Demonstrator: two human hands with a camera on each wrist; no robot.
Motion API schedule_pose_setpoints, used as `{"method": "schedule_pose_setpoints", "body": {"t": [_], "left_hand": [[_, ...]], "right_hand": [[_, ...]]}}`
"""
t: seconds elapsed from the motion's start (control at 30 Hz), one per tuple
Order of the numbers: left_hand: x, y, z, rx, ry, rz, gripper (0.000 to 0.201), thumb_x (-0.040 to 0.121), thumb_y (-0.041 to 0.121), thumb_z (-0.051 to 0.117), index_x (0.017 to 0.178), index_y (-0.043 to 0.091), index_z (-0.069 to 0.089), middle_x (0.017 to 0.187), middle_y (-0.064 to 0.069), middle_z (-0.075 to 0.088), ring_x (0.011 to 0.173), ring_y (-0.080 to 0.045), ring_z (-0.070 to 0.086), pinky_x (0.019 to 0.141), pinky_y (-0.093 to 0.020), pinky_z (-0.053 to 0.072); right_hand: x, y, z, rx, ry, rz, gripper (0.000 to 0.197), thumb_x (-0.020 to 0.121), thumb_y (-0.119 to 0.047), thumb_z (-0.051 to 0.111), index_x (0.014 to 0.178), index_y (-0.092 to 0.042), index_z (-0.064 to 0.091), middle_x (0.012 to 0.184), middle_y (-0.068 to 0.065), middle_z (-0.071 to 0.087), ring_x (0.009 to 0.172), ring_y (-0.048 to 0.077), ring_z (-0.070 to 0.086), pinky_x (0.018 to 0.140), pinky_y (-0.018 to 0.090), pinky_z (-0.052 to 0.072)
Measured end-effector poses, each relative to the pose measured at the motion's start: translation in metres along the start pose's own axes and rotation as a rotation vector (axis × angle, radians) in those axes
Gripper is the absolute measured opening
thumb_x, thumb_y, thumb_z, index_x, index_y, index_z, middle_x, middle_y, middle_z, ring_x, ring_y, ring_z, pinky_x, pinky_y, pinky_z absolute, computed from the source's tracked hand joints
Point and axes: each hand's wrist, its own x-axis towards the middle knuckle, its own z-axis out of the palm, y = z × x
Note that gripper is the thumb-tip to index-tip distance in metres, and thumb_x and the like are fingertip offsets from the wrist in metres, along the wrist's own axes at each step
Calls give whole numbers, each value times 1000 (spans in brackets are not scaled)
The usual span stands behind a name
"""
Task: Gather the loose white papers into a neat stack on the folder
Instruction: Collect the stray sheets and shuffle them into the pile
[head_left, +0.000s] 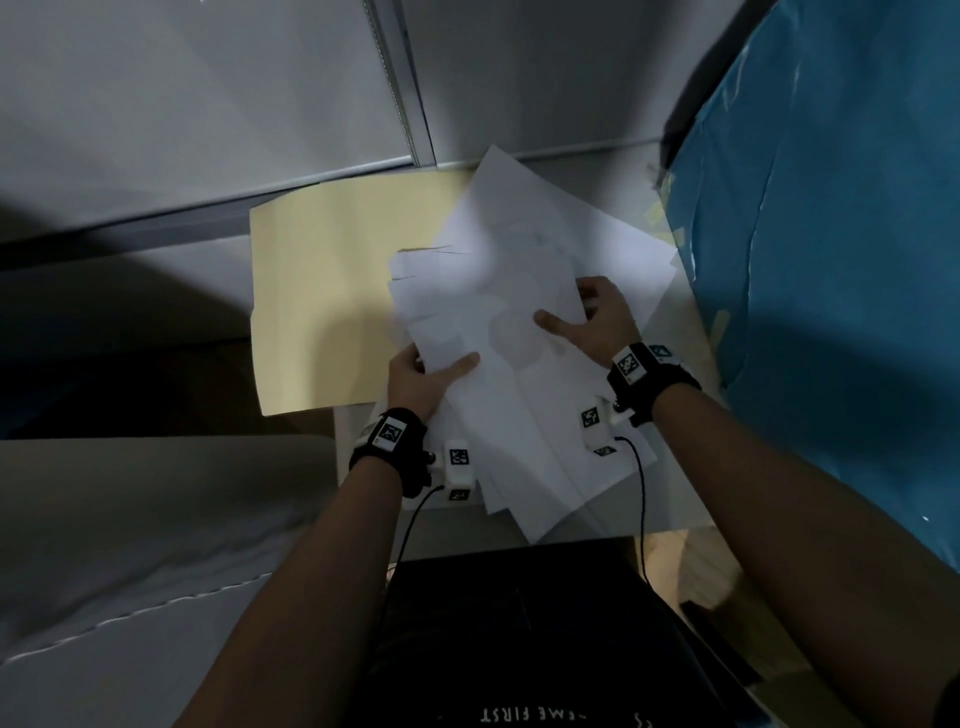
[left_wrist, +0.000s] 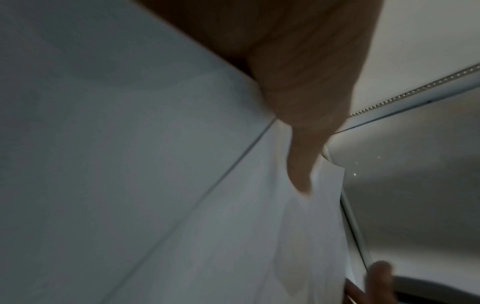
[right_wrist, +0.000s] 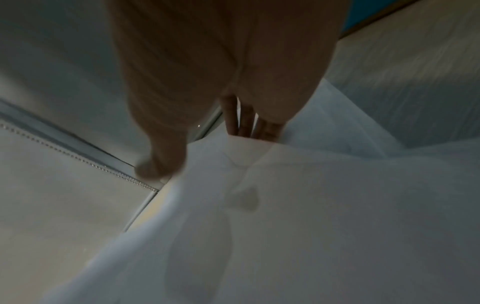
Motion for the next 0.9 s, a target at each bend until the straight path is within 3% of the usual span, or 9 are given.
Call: {"method": "schedule_pose_setpoints", "body": {"t": [0.13,0.27,0.3,0.4,0.47,0.53,0.63,0.77,0.9], "left_hand": [[1,3,4,90,-59,67,64,68,30,97,124,12,71,121,-5,76,107,-24,75,91,-52,63],[0,24,1,-26,-37,142,48,79,17,92,121,4,71,111,-7,80,98,-22,79,85,-46,66],[-2,31,-2,-63,-23,167,45,79,16,93,118,4,73,109,-7,81,97,-21,79,85,-43,65],[-8,56,-4,-121,-3,218,41,76,13,95,111,5,77,107,-10,81,99,-25,79,87,-44,65],[-14,74,1,-116,-16,265,44,72,14,97,109,2,77,106,-11,81,98,-26,79,87,-47,65],[-26,92,8,-124,27,364,40,72,13,97,105,4,78,102,-5,82,96,-20,80,86,-41,65],[-43,114,13,-185,91,534,28,77,7,94,99,12,77,96,11,81,93,-9,78,83,-25,60],[-52,118,20,-244,77,610,35,74,-1,93,88,24,73,86,21,79,86,0,76,79,-20,58],[-43,97,12,-154,47,550,37,60,12,103,87,11,77,91,4,81,84,-9,77,73,-29,61]], "right_hand": [[2,-6,-5,-47,-125,-3,110,46,-61,98,136,-18,51,130,0,61,113,19,63,95,39,58],[4,-9,-28,104,-93,-20,93,56,-32,102,134,-17,53,119,-9,62,104,9,63,75,12,57],[4,-9,-35,142,-114,-35,89,57,-29,102,133,-17,56,118,-9,67,103,9,66,73,12,58],[2,-20,-42,262,-239,-18,86,58,-27,103,132,-11,62,121,1,75,110,18,73,87,37,63],[-1,-37,-40,270,-232,-8,94,55,-39,103,132,-6,60,122,6,74,109,20,74,90,45,62],[-9,-58,-40,283,-160,-56,77,64,-39,99,124,-5,64,113,4,76,99,10,75,85,35,64],[-30,-86,-50,344,7,-166,34,75,-25,93,99,-23,69,98,-16,72,83,-15,69,76,13,56],[-56,-99,-62,327,74,-309,52,73,-16,94,96,-38,52,103,-27,58,86,-32,56,76,-3,45],[-59,-83,-65,200,-55,-229,64,60,-22,101,95,-38,51,100,-24,59,78,-34,52,66,-5,44]]}}
